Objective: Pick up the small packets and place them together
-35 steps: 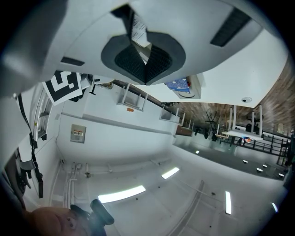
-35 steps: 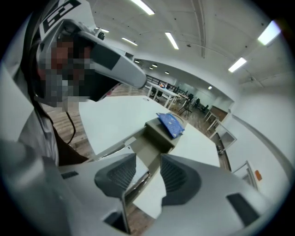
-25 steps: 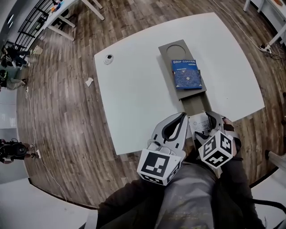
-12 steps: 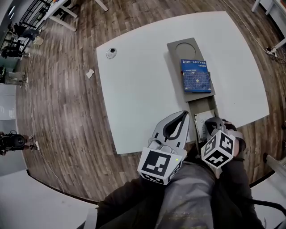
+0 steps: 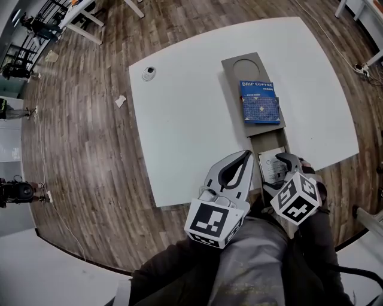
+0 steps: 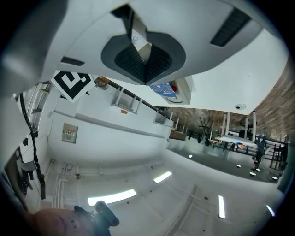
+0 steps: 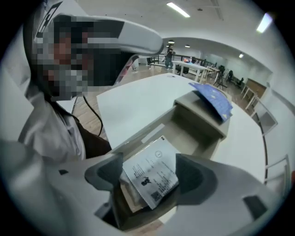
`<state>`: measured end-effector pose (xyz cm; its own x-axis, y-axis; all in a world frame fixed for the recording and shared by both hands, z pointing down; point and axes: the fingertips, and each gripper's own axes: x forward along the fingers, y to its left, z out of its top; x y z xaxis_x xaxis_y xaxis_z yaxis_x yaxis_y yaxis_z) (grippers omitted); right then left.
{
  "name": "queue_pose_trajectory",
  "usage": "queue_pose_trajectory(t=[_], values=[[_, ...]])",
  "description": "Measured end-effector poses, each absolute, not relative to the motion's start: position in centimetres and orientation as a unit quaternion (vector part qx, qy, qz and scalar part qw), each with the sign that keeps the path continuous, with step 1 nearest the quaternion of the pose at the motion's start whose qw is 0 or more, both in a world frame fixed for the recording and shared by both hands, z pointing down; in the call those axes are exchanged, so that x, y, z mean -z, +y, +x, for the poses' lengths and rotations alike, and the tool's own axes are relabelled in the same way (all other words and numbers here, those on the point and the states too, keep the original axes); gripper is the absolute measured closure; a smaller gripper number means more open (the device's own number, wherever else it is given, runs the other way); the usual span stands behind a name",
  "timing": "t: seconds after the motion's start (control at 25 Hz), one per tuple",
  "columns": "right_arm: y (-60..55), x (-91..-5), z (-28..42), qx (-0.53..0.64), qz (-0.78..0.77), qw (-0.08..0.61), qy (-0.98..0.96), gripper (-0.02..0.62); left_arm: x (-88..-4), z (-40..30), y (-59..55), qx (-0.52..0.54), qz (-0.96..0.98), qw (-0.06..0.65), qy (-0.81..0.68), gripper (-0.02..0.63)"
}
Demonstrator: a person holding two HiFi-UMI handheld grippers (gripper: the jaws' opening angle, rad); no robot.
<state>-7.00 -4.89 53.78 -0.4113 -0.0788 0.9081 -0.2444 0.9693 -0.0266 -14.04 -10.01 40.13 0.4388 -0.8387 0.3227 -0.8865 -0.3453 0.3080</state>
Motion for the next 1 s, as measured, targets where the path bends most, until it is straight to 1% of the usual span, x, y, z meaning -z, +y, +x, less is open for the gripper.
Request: queue_pose_trajectory(t=[0.08,0.24,0.28,0.32,0.36,0.4,0.48,0.56,0.64,0.88,1.0], values=[[-4.7,-54.5,-6.8,-0.071,0.085,0.554,-0.825,0.214,-40.2,-14.3,-10.1,-0.054,0.818,0.223,-0.528,0.603],[-5.4,-55.1,-6.2,-0.032,0.092,0.594,-0.798,0.217,-40.4,-15.5,-10.3,-0.056,0.812,0.226,-0.535,0.603],[-5.8,-55.1,-6.1,-0.024,0.099,0.598,-0.795,0.248,-40.5,-15.7,-10.4,-0.056,0.811,0.227,-0.536,0.603],[-6.3,-55.2,-6.0,-0.018,0.107,0.599,-0.793,0.331,-40.7,-15.7,-10.6,-0.056,0.811,0.229,-0.536,0.603],[-6.7,-55.2,-5.9,-0.016,0.115,0.599,-0.793,0.388,-40.8,-15.8,-10.7,-0.055,0.811,0.23,-0.536,0.603],[-7.1,-55.2,-5.9,-0.016,0.12,0.597,-0.793,0.421,-40.9,-15.8,-10.8,-0.054,0.811,0.23,-0.535,0.603],[-7.5,-55.0,-5.8,-0.021,0.131,0.59,-0.796,0.46,-40.9,-15.9,-10.8,-0.053,0.812,0.228,-0.535,0.603],[-7.8,-54.5,-6.0,-0.025,0.146,0.578,-0.802,0.527,-40.6,-16.1,-10.8,-0.053,0.812,0.224,-0.536,0.603],[-8.1,-53.8,-6.3,-0.02,0.162,0.565,-0.809,0.544,-40.3,-16.1,-10.8,-0.053,0.813,0.219,-0.536,0.603],[-9.0,-49.2,-6.8,0.01,0.214,0.499,-0.84,0.546,-38.1,-14.6,-9.8,-0.043,0.823,0.195,-0.532,0.603],[-8.6,-47.0,-6.4,0.027,0.228,0.479,-0.847,0.546,-36.2,-13.5,-8.4,-0.037,0.828,0.175,-0.531,0.603]])
